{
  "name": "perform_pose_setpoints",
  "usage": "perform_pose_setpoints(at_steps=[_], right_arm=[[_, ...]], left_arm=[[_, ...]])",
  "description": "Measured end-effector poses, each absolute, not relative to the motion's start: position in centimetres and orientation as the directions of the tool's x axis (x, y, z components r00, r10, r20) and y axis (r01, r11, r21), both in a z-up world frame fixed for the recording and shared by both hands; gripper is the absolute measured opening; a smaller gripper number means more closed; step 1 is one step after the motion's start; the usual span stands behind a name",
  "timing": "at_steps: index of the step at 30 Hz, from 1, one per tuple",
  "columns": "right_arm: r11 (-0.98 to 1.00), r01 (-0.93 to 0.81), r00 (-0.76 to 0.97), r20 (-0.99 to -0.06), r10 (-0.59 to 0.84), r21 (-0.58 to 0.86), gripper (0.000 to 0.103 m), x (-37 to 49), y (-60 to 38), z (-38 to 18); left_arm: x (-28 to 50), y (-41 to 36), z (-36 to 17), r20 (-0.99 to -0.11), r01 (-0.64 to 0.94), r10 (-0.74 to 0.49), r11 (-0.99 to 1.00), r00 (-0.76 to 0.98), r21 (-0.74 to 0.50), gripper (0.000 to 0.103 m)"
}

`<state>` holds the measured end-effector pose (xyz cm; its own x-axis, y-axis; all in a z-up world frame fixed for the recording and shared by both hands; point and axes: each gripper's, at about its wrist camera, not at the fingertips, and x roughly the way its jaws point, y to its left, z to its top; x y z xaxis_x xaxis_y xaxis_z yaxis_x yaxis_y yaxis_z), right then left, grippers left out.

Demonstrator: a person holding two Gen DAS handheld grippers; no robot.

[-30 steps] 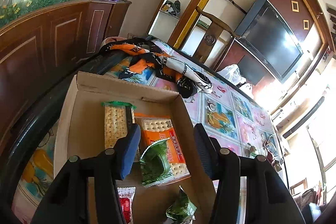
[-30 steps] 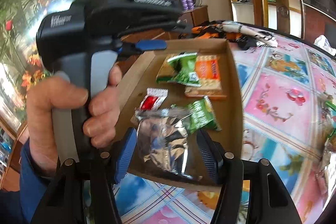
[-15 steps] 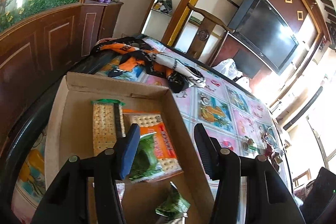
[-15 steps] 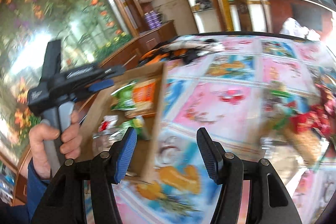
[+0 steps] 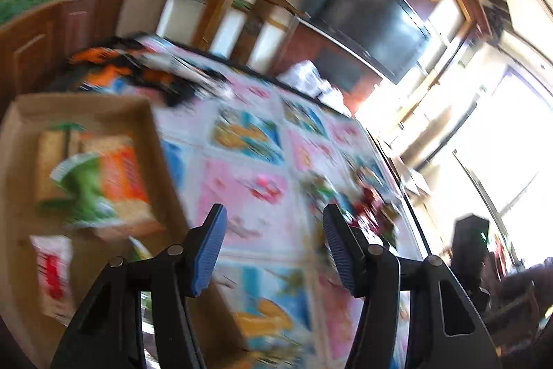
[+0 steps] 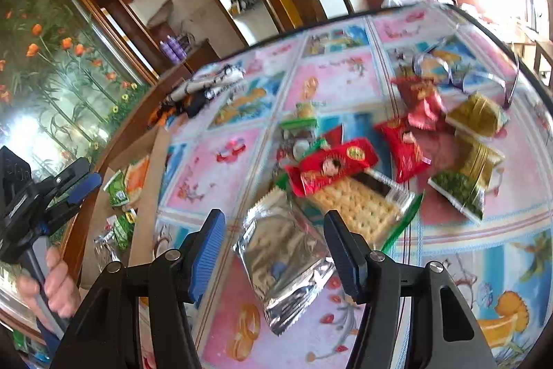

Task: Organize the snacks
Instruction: 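Grasp a silver foil bag with left tool while right tool reaches the cracker pack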

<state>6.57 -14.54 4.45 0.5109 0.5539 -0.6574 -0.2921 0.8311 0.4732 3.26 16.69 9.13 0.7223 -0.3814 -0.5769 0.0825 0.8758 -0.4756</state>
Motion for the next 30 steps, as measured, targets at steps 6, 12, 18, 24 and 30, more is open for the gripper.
perform_pose_setpoints(at_steps=[6, 12, 18, 24, 30], right_arm=[[0.764, -0.364, 0.386, -0.660, 0.645, 0.533, 0.065, 6.0, -12.3, 3.6], [0.819, -0.326, 0.508, -0.643, 0.573, 0.472, 0.065, 5.7, -14.3, 5.2], [0.912, -0.291, 0.591, -0.695, 0.409, 0.290, 0.065, 6.7, -16.1, 5.0], [0.933, -0.298, 0.598, -0.723, 0.346, 0.201, 0.065, 9.0, -16.6, 3.8], [0.905, -0.372, 0.518, -0.763, 0.386, 0.205, 0.073, 10.6, -15.2, 2.2]], left_arm=[[3.3, 13.4, 8.1, -0.617, 0.123, -0.404, 0.887, 0.675, -0.446, 0.057], [3.3, 10.6, 7.0, -0.657, 0.179, -0.440, 0.886, 0.612, -0.427, 0.064], [3.8, 7.2, 5.0, -0.741, 0.214, -0.437, 0.899, 0.511, -0.382, 0.072], [4.1, 4.9, 3.3, -0.799, 0.216, -0.396, 0.918, 0.452, -0.332, 0.076], [4.6, 3.7, 2.4, -0.824, 0.204, -0.369, 0.929, 0.429, -0.310, 0.080]])
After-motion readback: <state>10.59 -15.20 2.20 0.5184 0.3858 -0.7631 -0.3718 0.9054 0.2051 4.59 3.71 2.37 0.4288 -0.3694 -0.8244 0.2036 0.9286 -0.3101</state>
